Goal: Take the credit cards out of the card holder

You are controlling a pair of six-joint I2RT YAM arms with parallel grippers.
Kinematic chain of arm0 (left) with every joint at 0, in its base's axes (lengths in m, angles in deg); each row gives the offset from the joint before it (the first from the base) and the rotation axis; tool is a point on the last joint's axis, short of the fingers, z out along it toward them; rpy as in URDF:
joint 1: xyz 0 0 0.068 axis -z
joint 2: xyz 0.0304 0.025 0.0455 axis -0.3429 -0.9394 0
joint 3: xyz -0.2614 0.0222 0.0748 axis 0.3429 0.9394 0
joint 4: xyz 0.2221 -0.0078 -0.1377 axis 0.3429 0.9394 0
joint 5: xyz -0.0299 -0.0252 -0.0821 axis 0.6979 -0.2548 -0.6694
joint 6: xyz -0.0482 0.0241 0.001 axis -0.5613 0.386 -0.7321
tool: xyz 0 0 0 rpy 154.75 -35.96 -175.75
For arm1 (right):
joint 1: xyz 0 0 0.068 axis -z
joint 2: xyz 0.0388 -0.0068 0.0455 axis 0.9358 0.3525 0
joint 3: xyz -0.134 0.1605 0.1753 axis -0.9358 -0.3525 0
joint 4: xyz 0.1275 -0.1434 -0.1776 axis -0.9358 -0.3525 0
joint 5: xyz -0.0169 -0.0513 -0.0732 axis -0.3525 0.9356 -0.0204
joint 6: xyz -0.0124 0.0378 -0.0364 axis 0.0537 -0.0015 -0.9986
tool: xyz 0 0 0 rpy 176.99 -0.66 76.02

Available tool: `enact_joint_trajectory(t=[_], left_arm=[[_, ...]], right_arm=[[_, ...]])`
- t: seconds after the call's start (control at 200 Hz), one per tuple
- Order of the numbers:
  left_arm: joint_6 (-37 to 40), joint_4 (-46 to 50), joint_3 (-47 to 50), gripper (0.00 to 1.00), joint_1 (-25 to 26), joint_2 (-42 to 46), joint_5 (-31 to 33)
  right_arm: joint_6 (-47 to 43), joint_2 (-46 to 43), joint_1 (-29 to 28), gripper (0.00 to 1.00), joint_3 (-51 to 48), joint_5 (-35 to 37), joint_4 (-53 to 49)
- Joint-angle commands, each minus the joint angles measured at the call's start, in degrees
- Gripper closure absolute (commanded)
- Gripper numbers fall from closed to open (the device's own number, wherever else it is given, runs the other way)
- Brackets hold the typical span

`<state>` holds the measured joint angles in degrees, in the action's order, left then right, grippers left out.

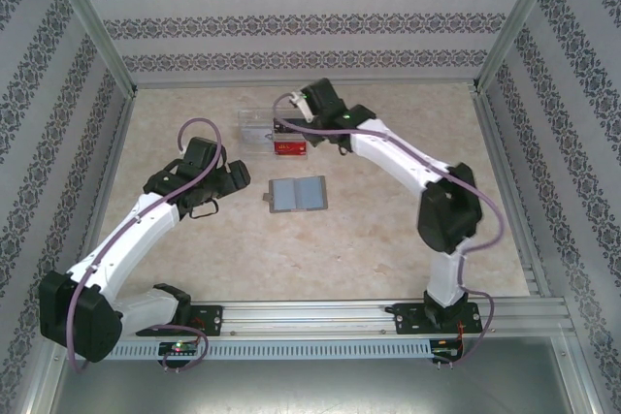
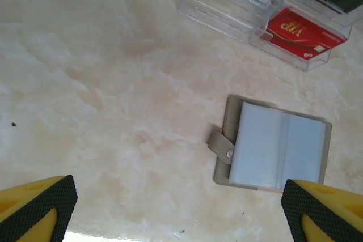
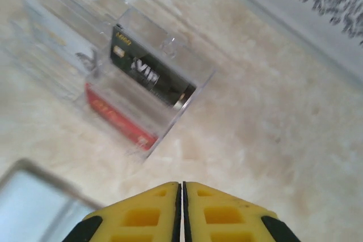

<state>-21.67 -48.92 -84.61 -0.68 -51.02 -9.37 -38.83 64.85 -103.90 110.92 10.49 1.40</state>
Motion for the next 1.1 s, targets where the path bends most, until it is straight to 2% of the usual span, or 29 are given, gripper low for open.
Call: enact_joint_trajectory(t=[0.0,0.06,0.24,0.42,0.959,1.094], left_arm=[[-2.34,-4.53,1.22,0.09,-0.19,-0.9,-4.07],[-3.15,-6.19,1.84,0.1,0.69,-1.63,-4.73],[-4.47,-9.18,2.38,0.16,3.41,-4.99,-5.25],[-4.21,-10.25,1.5,0.22,5.05,-8.5,-6.22],[-1.99,-12.28,-1.24,0.27,8.57,-15.56,-11.58],[-1.66,-13.02,-2.11,0.33,9.54,-19.01,-13.42]], right_arm=[[13.33,-4.01,0.63,0.93,-8.15,-11.48,0.07],[16.97,-5.88,0.68,1.0,-12.75,-13.03,0.47],[24.47,-9.53,0.1,1.0,-25.78,-16.35,4.48],[28.56,-9.9,-0.69,1.0,-33.17,-16.6,8.55],[30.48,-3.5,-1.36,1.0,-32.17,-16.35,10.13],[30.6,-2.84,-1.31,1.0,-31.83,-16.5,10.06]])
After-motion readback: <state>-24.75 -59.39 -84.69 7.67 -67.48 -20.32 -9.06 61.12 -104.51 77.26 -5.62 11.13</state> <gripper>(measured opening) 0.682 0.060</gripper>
